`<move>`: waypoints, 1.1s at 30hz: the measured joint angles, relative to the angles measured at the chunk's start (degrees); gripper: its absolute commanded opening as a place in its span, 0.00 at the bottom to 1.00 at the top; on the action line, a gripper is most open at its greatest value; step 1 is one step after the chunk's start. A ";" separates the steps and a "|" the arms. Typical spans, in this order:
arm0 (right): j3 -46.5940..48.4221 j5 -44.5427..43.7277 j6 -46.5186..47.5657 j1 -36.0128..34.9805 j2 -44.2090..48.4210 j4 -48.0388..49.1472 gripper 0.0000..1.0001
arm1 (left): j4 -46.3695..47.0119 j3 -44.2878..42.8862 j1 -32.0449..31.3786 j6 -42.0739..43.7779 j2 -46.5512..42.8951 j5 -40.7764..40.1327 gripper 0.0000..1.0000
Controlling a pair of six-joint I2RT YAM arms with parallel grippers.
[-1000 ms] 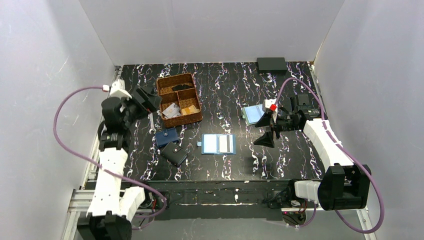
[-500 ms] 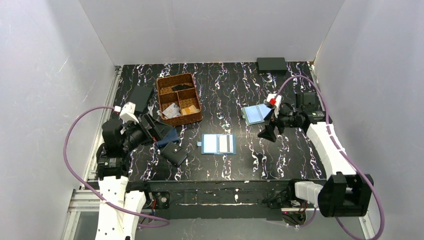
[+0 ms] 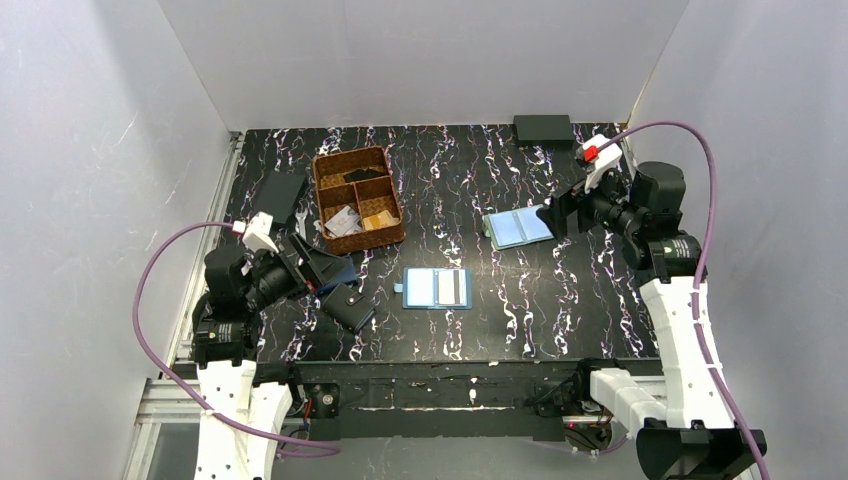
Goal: Take the credit cards out of the card holder
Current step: Reset both arms
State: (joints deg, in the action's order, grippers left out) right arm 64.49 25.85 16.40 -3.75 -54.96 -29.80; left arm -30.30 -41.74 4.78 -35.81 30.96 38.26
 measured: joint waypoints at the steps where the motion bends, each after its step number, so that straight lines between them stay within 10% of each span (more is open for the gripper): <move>1: 0.31 0.92 -0.24 0.00 0.31 0.00 0.98 | 0.04 0.00 0.00 -0.31 0.00 0.33 0.98; 10: -1.31 11.82 3.54 0.00 0.44 -4.52 0.98 | -0.20 0.00 0.00 -1.49 -0.68 3.08 0.98; 33: 7.52 3.72 -18.45 0.00 -0.46 -1.44 0.98 | -3.56 -7.32 0.00 -1.55 -1.44 5.70 0.98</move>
State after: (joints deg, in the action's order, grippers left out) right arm 72.01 29.56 -2.04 -3.75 -55.42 -31.24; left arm -33.87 -49.06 4.78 -37.36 29.52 43.97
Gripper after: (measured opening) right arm 0.983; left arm 0.983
